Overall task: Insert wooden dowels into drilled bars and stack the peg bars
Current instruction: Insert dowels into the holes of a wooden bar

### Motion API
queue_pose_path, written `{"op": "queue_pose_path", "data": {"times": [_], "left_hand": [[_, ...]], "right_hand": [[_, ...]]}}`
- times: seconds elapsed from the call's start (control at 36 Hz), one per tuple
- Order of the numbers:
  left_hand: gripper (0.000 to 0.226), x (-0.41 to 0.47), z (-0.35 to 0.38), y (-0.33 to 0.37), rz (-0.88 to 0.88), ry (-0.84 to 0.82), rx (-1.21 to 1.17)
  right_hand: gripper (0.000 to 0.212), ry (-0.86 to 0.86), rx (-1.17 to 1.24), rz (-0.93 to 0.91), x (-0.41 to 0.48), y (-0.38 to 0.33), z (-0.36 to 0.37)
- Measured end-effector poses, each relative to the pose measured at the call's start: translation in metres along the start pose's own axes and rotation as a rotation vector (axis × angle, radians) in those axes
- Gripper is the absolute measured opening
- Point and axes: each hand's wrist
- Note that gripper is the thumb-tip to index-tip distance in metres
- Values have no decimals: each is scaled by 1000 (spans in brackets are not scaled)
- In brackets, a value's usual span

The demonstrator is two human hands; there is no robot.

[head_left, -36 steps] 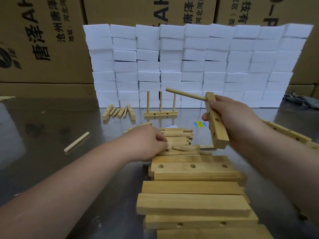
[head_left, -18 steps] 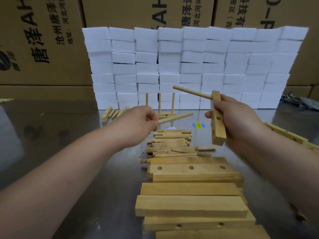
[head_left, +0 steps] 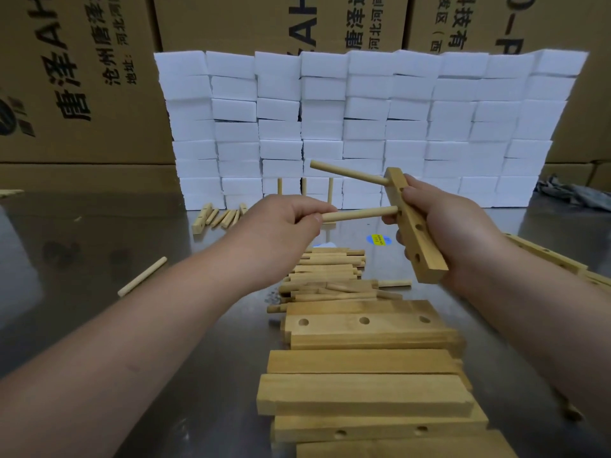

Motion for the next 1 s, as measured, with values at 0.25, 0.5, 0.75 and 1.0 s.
{"op": "queue_pose_path", "data": {"times": [0.25,0.5,0.75,1.0], "left_hand": [[22,-3,3,3,78,103,-7],[15,-5,6,5,96,23,39],[15,-6,3,6,97,12,25],[18,-6,3,7,93,-18,20]], "right_hand": [[33,-25,-58,-58,-5,-1,5],[31,-6,-96,-111,-6,-3,3],[36,-46,-167,-190,-11,-3,2],[34,-47,-176,-223,-14,-3,-1]]}}
Point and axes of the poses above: each hand's wrist, its own x-axis towards the middle knuckle, its own z-axis out of the palm, y = z × x, and after that the axes turned 3 degrees about x, right-handed
